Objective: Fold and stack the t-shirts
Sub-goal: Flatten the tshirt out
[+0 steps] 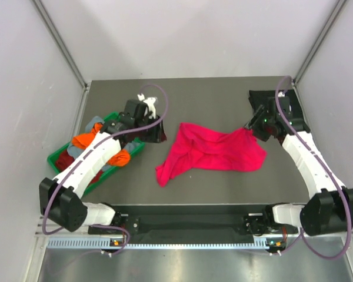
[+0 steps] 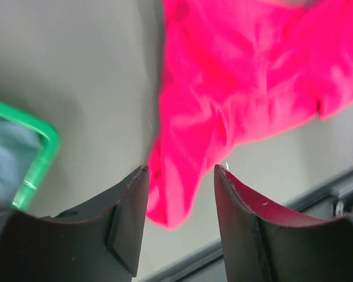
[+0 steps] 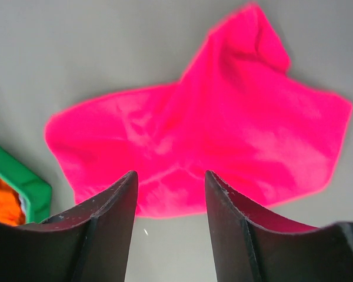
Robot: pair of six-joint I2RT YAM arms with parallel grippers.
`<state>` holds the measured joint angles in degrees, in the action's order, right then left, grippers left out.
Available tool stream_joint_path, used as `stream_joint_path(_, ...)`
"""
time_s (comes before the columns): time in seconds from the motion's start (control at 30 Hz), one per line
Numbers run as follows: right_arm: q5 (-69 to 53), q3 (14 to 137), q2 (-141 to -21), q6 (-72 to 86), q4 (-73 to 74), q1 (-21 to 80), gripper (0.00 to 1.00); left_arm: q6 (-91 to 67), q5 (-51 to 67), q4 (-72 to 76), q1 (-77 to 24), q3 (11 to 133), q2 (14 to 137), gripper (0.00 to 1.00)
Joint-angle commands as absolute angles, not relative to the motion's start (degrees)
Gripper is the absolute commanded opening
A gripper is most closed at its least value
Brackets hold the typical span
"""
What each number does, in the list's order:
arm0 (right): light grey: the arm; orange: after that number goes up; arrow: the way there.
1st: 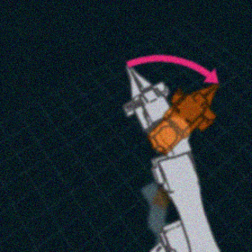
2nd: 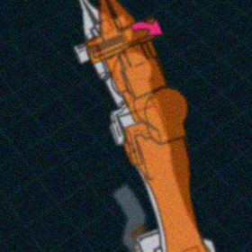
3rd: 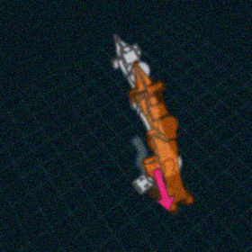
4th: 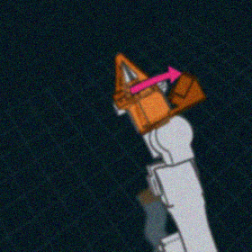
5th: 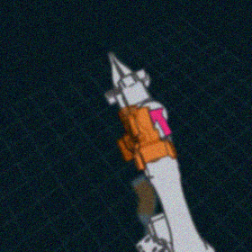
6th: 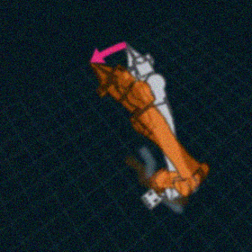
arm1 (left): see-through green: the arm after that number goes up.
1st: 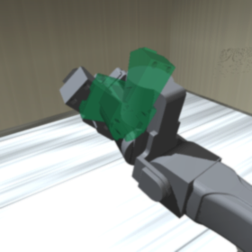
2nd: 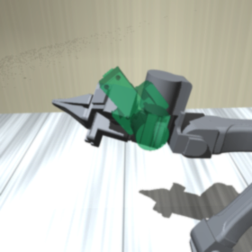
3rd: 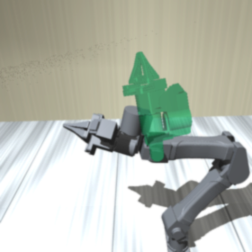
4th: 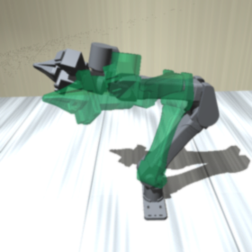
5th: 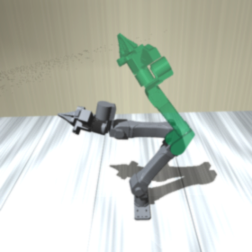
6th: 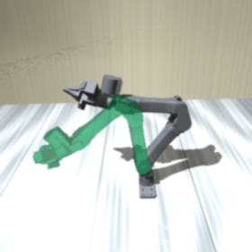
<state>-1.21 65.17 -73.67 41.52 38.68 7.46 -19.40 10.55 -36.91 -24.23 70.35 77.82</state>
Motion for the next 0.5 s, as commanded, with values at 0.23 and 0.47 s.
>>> stream_joint_path(0.23, 0.36, 54.06, -68.29, 44.83, 39.55, 6.06, 0.49, -20.74, 1.51, -36.56, -37.69, 57.66, 73.74, 0.45)
stream_joint_path(0.47, -1.48, 51.33, -66.88, 45.53, 36.56, 5.98, 0.49, -23.99, 0.44, -33.93, -41.04, 50.90, 73.65, 0.43)
